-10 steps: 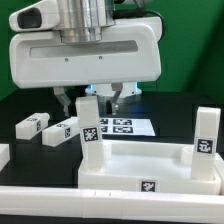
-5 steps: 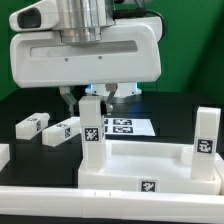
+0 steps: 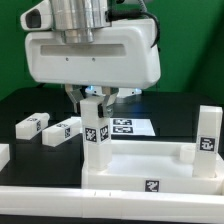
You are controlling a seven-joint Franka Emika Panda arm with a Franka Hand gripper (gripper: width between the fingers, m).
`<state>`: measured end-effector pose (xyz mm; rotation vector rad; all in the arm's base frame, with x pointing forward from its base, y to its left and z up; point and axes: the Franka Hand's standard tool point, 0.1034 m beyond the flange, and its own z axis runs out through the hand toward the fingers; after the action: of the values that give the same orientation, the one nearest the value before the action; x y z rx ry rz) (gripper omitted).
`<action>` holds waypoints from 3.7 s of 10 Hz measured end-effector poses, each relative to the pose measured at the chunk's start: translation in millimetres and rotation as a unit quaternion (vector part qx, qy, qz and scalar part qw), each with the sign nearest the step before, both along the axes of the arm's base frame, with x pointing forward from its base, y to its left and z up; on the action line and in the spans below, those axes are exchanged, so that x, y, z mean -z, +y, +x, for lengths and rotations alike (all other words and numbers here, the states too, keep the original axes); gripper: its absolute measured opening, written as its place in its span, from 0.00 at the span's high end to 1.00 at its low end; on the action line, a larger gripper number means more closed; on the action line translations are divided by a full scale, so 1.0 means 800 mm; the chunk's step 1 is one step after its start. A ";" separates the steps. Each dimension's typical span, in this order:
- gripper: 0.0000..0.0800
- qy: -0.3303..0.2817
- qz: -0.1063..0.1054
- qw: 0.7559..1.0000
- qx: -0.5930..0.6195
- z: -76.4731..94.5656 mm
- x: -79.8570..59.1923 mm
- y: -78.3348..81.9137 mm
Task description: Assemble desk
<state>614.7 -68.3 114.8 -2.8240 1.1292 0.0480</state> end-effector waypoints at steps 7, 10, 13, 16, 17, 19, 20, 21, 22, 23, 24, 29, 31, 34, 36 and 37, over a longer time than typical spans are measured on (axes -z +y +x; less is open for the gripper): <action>0.64 0.034 0.002 0.947 0.321 0.001 0.001 0.012; 0.56 0.034 0.003 0.946 0.321 0.002 0.001 0.013; 0.22 0.026 0.003 0.970 0.243 0.002 0.000 0.013; 0.19 0.014 0.001 0.992 0.129 0.002 0.000 0.012; 0.19 0.009 0.001 0.997 0.082 0.002 0.000 0.012; 0.19 0.002 0.000 1.000 0.015 0.002 0.000 0.012; 0.19 -0.007 -0.017 0.998 -0.056 0.002 0.003 0.010; 0.19 -0.009 -0.025 0.994 -0.108 -0.001 0.005 0.011; 0.19 -0.014 -0.028 0.989 -0.143 0.000 0.005 0.010; 0.19 -0.019 -0.030 0.979 -0.202 -0.001 0.006 0.009; 0.19 -0.022 -0.031 0.974 -0.225 -0.001 0.008 0.009; 0.36 -0.032 -0.038 0.918 -0.394 0.000 0.006 0.004; 0.54 -0.032 -0.037 0.918 -0.394 0.000 0.006 0.004; 0.64 -0.031 -0.037 0.923 -0.383 0.000 0.006 0.005; 0.64 -0.030 -0.036 0.936 -0.350 0.000 0.006 0.005; 0.64 -0.028 -0.033 0.952 -0.304 -0.001 0.007 0.004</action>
Offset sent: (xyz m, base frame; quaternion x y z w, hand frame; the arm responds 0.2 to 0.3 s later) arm -0.0050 0.0087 -0.0038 0.0003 -0.0179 0.2602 0.9654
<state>614.3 -65.1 109.5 -3.0890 0.2162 -0.0258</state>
